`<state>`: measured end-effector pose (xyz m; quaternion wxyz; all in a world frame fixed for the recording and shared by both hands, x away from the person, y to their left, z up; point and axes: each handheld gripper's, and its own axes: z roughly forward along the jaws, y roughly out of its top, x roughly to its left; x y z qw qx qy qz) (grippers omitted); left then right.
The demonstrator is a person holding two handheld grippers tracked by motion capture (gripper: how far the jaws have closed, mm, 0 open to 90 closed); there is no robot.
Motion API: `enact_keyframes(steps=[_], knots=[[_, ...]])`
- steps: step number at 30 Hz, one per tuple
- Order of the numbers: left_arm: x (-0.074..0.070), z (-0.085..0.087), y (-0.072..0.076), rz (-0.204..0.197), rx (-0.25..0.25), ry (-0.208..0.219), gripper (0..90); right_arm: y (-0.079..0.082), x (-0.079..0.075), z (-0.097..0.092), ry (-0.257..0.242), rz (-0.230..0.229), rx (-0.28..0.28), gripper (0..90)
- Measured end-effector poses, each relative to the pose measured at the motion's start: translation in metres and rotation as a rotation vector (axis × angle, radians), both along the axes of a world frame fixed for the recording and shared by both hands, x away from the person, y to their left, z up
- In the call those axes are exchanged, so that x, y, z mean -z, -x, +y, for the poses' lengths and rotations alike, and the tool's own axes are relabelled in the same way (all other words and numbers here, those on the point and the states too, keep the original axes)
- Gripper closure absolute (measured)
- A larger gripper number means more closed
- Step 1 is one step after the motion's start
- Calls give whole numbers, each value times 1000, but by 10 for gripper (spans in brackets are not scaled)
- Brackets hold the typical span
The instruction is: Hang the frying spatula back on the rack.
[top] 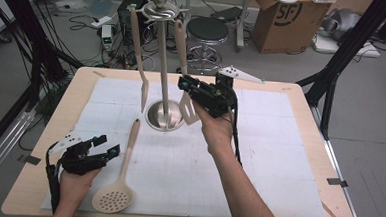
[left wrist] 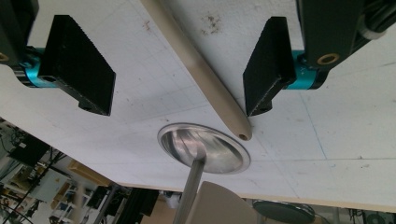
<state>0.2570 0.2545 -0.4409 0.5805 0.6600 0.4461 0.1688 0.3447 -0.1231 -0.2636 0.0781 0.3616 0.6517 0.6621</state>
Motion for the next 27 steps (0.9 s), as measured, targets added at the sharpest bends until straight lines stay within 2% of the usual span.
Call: enact_keyframes(steps=[6, 11, 17, 20, 27], knots=[[0, 0, 0, 0, -1, 2, 259, 1, -7, 0, -26, -30, 2, 785], [0, 0, 0, -2, -4, 0, 260, -1, -12, 0, -48, -30, -2, 785], [0, 0, 0, -2, -5, 2, 260, -4, -13, -5, -96, -25, 1, 781], [0, 0, 0, -3, -3, -3, 259, -5, -14, -8, -136, -26, 3, 780], [0, 0, 0, 2, -3, -1, 259, -8, -17, -13, -180, -37, 10, 786]])
